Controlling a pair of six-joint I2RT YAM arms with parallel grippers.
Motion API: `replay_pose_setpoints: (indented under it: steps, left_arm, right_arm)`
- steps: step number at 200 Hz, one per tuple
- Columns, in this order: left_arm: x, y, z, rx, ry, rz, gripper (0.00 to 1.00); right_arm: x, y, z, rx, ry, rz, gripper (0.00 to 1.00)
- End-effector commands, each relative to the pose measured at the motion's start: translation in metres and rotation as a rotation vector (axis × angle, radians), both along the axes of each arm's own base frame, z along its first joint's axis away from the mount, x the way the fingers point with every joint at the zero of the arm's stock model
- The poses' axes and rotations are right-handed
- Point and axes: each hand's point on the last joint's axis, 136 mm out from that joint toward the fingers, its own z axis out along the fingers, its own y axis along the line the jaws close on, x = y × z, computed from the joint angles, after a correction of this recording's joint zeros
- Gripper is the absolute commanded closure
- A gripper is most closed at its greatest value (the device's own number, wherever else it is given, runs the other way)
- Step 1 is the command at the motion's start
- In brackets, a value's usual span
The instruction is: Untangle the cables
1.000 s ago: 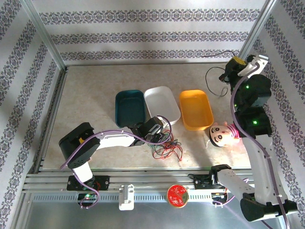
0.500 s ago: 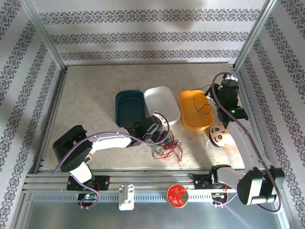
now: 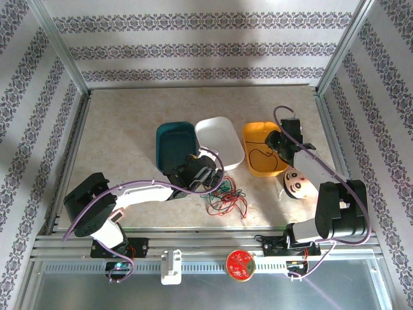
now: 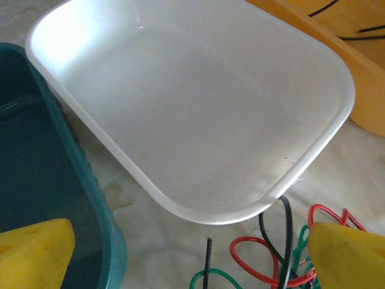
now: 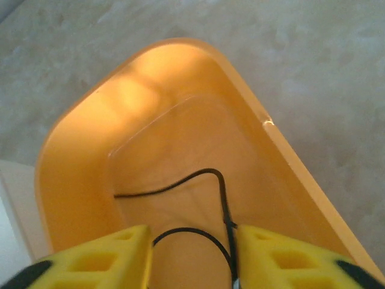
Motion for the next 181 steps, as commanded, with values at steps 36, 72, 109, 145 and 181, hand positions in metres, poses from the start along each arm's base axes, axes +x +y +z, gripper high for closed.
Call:
replay_pose_setpoints:
  steps: [36,72,109,145,181]
  left_arm:
    - [0.003,0.006,0.019,-0.055,-0.069,0.066,0.01]
    - [0.0,0.01,0.011,-0.046,-0.039,0.076,0.01]
    - [0.0,0.011,0.015,-0.116,0.009,0.049,0.01]
    - [-0.019,-0.007,0.002,-0.087,0.124,-0.131,0.03]
    - [-0.036,-0.013,-0.025,-0.062,0.249,-0.204,0.12]
  right_arm:
    - [-0.034,-0.008,0.06,-0.21,-0.099,-0.019,0.46]
    - [-0.07,0.086,0.068,-0.11,-0.144,0.428,0.47]
    - [-0.139,0.184,0.035,-0.046,-0.005,0.95,0.48]
    - [-0.125,0.172,0.021,-0.156,0.031,0.866,0.48]
    - [-0.095,0.138,0.033,0.033,-0.01,0.636,0.49]
